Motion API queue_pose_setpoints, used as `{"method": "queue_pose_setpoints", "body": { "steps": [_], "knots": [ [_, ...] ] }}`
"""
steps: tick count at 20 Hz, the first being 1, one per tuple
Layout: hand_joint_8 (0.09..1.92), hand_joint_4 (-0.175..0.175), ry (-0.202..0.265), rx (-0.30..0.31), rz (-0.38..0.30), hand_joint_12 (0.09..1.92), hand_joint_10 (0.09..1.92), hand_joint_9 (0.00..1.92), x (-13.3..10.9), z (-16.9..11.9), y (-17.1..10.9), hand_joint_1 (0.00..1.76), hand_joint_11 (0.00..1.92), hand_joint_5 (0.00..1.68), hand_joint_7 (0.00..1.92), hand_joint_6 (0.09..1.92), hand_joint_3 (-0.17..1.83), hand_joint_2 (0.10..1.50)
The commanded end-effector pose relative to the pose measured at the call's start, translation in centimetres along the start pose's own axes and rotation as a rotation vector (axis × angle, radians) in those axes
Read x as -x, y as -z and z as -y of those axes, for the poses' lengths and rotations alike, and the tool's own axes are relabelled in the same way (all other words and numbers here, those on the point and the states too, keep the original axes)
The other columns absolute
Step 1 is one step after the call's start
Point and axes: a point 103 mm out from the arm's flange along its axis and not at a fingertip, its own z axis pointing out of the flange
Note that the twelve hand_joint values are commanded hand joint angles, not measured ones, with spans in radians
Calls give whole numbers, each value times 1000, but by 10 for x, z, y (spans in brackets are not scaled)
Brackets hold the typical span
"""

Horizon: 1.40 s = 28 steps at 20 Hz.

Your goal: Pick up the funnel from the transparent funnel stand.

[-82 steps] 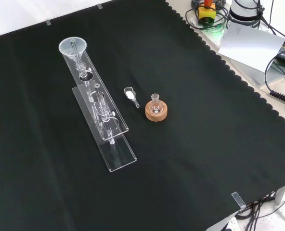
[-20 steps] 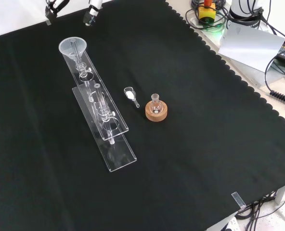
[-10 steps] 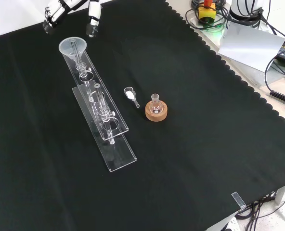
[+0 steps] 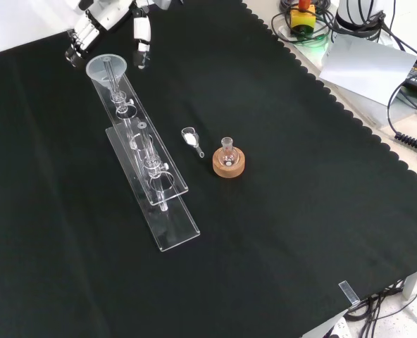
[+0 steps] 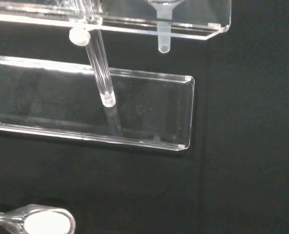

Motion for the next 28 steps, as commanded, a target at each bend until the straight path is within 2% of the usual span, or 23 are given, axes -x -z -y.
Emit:
{"method": "queue_pose_setpoints", "body": {
  "steps": [1,12,19,23,28],
  "knots": [
    [87,-61,-1,-35,62,1477,819,18,-3,-8,-1,573,176,0,15,87,132,789],
    [87,-51,-11,-77,108,1466,842,33,0,-19,-5,684,208,15,52,87,142,802],
    [87,-24,-22,-100,171,1443,829,87,-3,-21,-1,732,220,80,76,87,205,801],
    [295,-14,-25,-109,191,1443,797,155,-4,-22,-1,753,207,119,16,87,392,717],
    [422,-10,-31,-118,218,1446,792,196,-5,-22,1,763,203,158,0,87,461,688]
  ]
}}
